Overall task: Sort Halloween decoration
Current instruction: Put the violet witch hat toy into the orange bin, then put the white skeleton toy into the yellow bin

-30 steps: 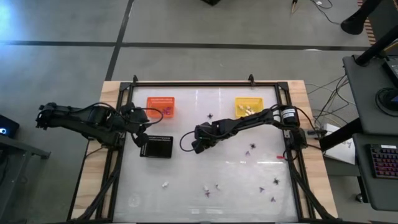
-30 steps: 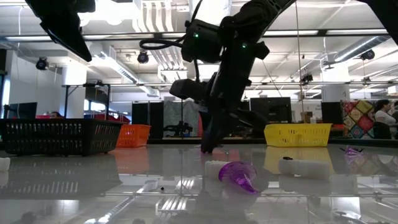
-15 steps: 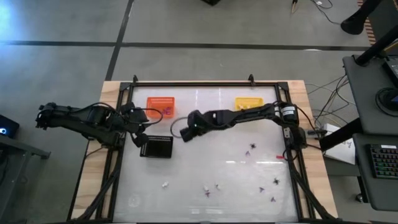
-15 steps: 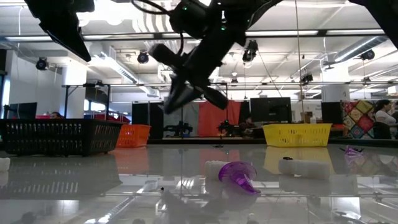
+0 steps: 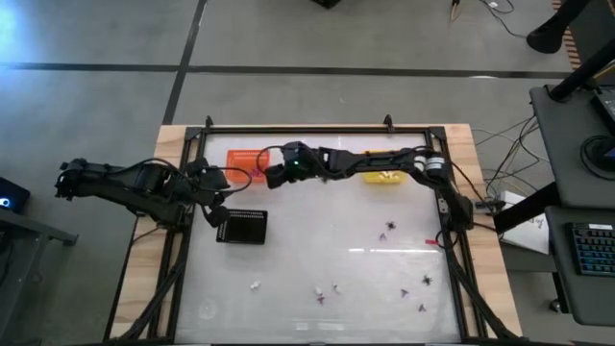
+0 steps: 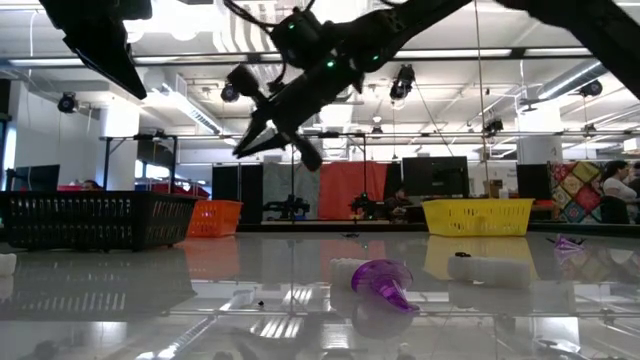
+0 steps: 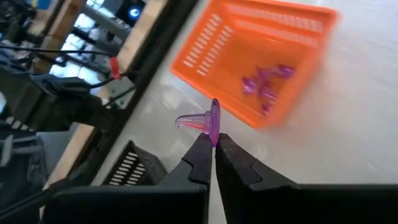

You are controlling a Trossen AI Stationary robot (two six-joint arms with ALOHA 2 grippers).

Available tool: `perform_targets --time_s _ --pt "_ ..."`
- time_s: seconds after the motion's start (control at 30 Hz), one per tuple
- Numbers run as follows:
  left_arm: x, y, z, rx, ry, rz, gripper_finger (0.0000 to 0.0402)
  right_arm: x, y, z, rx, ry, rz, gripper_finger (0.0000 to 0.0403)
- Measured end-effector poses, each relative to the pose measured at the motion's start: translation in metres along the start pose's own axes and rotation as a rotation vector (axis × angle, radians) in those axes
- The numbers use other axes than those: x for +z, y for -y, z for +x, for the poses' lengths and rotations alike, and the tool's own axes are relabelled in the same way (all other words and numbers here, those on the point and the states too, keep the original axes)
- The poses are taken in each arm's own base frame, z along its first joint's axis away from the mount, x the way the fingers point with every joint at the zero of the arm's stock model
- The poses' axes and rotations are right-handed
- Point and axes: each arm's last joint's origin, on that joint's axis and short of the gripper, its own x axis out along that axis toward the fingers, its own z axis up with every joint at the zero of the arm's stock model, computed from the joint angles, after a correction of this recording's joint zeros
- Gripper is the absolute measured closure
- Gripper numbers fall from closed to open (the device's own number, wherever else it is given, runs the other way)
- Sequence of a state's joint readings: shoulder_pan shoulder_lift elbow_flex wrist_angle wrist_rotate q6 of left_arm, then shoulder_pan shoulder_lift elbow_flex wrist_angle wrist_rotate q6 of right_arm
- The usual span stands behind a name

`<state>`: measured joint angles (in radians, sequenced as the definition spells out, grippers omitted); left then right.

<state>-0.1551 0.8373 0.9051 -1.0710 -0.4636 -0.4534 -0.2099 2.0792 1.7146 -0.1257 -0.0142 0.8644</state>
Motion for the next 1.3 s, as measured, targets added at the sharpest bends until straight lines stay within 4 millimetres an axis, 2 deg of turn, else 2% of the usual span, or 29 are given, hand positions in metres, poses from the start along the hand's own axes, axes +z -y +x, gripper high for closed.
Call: perform_targets --time_s 0.2,0.37,0.57,0.93,1.3 --pt "0.0 0.0 0.0 0.0 0.0 0.0 0.0324 0.022 -0.006 0.031 0.078 -0.018 -0.05 0.0394" --pt "0.0 0.0 0.0 0.0 -0.003 -0.011 0.0324 0.038 -0.004 0.043 0.002 -0.068 -0.127 0.0394" --pt "0.0 0.001 0.001 0.002 -0.006 -0.025 0.0324 0.052 0.009 0.054 -0.047 -0.091 -0.145 0.0394" --pt "0.0 0.001 0.002 0.003 -0.008 -0.06 0.0324 0.06 0.018 0.056 -0.022 -0.111 -0.218 0.0391" --pt "0.0 0.001 0.002 0.003 -0.007 -0.061 0.0324 0.061 0.02 0.056 -0.018 -0.112 -0.284 0.0324"
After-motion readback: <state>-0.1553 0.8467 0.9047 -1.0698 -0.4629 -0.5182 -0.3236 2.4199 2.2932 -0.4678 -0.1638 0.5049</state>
